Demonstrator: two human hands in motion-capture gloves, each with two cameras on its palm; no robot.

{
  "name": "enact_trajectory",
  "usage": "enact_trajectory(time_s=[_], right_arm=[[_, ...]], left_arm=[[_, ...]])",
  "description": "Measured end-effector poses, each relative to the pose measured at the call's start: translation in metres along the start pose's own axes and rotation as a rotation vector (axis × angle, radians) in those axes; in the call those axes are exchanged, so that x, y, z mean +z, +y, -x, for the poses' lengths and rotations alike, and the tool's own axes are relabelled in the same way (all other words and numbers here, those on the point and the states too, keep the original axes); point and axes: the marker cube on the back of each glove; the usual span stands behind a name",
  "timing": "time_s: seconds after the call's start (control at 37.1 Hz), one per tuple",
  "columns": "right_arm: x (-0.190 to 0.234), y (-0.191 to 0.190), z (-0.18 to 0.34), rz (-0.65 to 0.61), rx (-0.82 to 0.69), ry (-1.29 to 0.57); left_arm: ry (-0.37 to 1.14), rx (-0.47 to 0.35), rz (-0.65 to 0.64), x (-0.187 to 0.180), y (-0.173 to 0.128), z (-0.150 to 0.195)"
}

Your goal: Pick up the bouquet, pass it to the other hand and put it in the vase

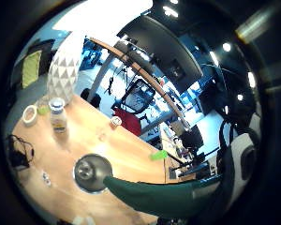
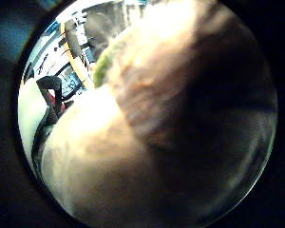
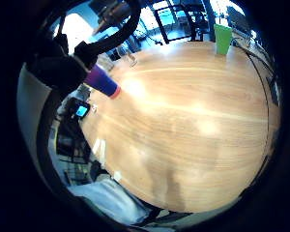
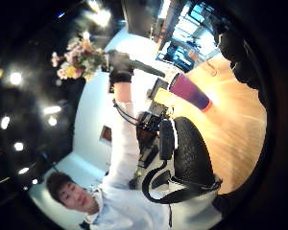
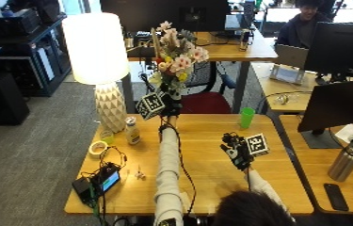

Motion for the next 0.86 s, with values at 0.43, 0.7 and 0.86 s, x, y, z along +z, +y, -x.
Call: enact_trajectory(time_s=[0.43, 0.7, 0.86], right_arm=[[0.000, 0.005, 0.039, 0.076, -0.106, -0.084], [-0.003, 0.007, -0.009, 0.094, -0.090, -0.085], [0.005, 0.010, -0.018, 0.137, -0.039, 0.026]], left_arm=[[0.138, 0.039, 0.700, -0.059, 0.091, 0.083], [-0.273, -0.029, 0.617, -0.087, 0.136, 0.136], [-0.424, 0.035, 0.543, -0.080, 0.163, 0.118]])
